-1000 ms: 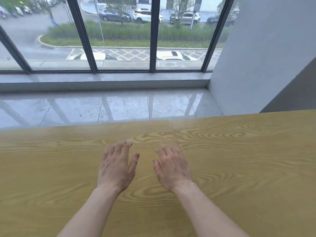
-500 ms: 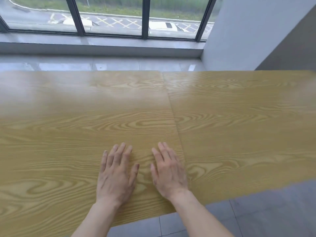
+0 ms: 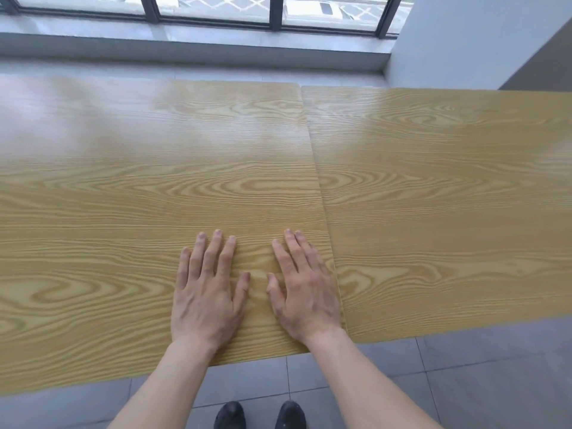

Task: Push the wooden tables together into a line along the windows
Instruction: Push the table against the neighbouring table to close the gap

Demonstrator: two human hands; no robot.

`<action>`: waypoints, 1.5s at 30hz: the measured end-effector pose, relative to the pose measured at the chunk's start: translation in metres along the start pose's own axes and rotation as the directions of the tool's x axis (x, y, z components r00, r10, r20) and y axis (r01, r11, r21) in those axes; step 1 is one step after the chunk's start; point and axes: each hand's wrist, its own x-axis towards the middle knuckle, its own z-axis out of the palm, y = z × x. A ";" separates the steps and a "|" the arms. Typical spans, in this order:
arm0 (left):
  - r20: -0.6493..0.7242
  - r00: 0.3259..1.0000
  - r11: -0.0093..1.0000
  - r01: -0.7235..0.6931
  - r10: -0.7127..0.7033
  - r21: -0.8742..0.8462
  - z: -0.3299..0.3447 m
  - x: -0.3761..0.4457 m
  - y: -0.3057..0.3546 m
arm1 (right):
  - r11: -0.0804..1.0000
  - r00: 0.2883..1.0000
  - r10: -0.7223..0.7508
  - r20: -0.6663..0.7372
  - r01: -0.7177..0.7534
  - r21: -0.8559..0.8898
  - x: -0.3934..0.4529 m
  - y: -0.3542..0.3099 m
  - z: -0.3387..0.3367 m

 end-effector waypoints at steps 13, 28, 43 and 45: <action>0.098 0.995 1.000 -0.013 0.015 -0.017 -0.023 0.001 -0.007 | 0.995 0.984 -0.012 0.178 0.030 -0.100 0.006 -0.005 -0.025; 0.262 0.936 0.972 -0.230 0.234 -0.047 -0.173 0.006 0.095 | 0.938 0.877 0.341 0.337 -0.294 -0.184 -0.045 0.002 -0.208; 0.364 0.775 0.834 -0.551 0.517 -0.011 -0.192 -0.070 0.387 | 0.797 0.789 0.601 0.123 -0.583 -0.157 -0.233 0.166 -0.399; 0.363 0.727 0.786 -0.617 0.583 -0.025 -0.184 -0.091 0.453 | 0.752 0.750 0.657 0.076 -0.645 -0.134 -0.280 0.205 -0.426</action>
